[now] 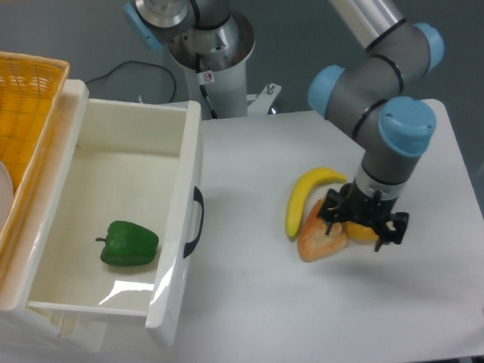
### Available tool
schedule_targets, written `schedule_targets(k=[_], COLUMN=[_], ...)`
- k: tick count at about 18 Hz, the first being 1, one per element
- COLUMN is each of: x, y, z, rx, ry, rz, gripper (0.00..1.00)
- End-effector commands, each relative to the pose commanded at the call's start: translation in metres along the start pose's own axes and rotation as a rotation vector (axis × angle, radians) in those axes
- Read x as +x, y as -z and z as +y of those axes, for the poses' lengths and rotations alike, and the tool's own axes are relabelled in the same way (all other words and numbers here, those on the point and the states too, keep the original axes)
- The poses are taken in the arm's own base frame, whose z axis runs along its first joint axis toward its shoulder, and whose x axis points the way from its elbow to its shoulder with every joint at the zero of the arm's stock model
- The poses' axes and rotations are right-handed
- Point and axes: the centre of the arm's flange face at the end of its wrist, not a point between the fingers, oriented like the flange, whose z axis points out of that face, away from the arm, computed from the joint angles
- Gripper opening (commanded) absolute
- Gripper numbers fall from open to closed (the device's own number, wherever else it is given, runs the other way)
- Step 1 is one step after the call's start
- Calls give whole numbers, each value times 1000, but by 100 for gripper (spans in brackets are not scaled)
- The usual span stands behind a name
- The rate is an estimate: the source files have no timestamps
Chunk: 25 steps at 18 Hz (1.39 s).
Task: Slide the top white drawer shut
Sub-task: 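Lift the gripper up from the fruit pile, then move the gripper toward the front face of the open white drawer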
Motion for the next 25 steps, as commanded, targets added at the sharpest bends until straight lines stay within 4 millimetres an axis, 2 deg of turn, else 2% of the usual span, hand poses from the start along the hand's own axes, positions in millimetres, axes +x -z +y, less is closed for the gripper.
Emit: schedule_targets(k=[1,2,5,7,11,14,16,21,25], x=[7,12,23,35,70,90,103,118,129], y=[10,15,18,17,-2,-16,-13,-4,-6], z=[-2,-3,-2,-4,-11,-9,-9,-7,-8], rx=[10,17,28,49,35,-1,-27,-30,-45], ry=[16,32,61,52,29,27,22,39,32], rz=[-5,-3,36,69,145,199,222,303,330], gripper=[95,78,45,33,9,3,3,3,3])
